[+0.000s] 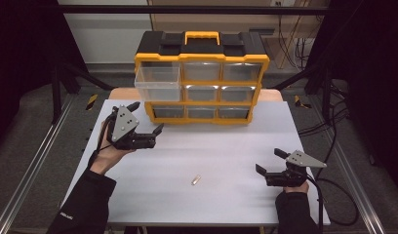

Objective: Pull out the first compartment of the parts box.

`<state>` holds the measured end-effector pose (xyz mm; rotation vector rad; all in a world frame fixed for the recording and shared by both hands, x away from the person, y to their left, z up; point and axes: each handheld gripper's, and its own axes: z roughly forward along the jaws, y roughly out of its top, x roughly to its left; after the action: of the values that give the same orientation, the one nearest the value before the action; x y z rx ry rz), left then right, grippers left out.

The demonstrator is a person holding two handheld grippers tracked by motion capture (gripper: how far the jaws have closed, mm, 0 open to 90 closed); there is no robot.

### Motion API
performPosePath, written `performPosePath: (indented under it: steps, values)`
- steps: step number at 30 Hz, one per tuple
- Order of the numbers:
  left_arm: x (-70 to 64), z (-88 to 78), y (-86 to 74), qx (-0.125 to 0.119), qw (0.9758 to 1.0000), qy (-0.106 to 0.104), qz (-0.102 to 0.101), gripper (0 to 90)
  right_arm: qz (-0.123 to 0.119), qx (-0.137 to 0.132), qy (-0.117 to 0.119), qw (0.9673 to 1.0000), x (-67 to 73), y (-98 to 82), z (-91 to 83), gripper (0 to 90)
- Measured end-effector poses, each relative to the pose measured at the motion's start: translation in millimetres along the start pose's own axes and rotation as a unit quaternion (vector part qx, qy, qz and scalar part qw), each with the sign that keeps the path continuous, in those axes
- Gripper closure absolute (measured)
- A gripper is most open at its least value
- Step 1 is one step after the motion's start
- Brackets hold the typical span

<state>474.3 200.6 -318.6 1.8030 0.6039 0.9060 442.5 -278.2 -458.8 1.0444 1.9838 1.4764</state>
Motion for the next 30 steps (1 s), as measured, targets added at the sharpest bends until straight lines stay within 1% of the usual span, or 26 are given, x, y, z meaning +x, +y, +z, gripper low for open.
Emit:
performPosePath:
  steps: [1,3,4,6,8,12,19,20,22,26,27,28,30]
  values:
    - [-0.5,-0.2,-1.8,0.0,1.0,0.001,0.0,7.1,0.0,0.0,0.0,1.0,-0.1,0.0,0.0,2.1]
    - [-1.8,-0.1,-7.2,0.002,0.9999,-0.007,-0.008,6.8,0.0,0.0,0.0,1.0,-0.2,-0.1,0.1,2.1]
    - [-2.9,0.2,-10.9,0.005,1.0,-0.004,-0.008,6.6,-0.001,0.0,0.0,1.0,0.0,-0.1,0.1,2.1]
    - [-3.2,0.6,-17.3,0.007,0.9997,-0.01,-0.019,6.4,0.001,0.0,0.0,1.0,0.1,0.0,-0.1,2.1]
    - [-3.2,1.3,-23.8,0.011,0.9995,-0.012,-0.027,6.1,0.001,0.0,0.0,1.0,0.0,0.0,-0.1,2.1]
    - [-3.6,2.6,-35.4,0.018,0.9985,-0.017,-0.048,4.8,0.001,0.001,0.0,1.0,0.0,-0.2,0.3,2.2]
    - [-8.0,4.3,-51.4,0.026,0.9971,-0.022,-0.068,3.6,-0.001,0.0,0.0,1.0,-0.1,-0.1,0.1,2.1]
    - [-7.9,4.7,-53.2,0.023,0.9973,-0.02,-0.066,3.6,-0.001,0.0,-0.001,1.0,-0.1,-0.1,0.0,2.2]
    - [-9.2,5.3,-57.2,0.023,0.997,-0.021,-0.072,3.3,-0.001,0.0,0.0,1.0,-0.1,-0.1,0.0,2.2]
    - [-10.9,6.7,-63.1,0.031,0.9967,-0.022,-0.072,2.9,-0.001,0.0,0.0,1.0,-0.1,0.0,-0.1,2.1]
    - [-11.1,6.9,-64.4,0.03,0.9963,-0.025,-0.076,2.8,0.0,0.0,0.0,1.0,0.0,0.0,-0.1,2.1]
    - [-12.0,6.7,-66.0,0.034,0.9956,-0.028,-0.083,2.8,0.0,0.0,0.0,1.0,0.0,0.0,-0.2,2.1]
    - [-13.3,7.4,-68.7,0.037,0.9956,-0.028,-0.081,2.7,0.0,0.0,0.0,1.0,0.1,0.0,-0.3,2.1]
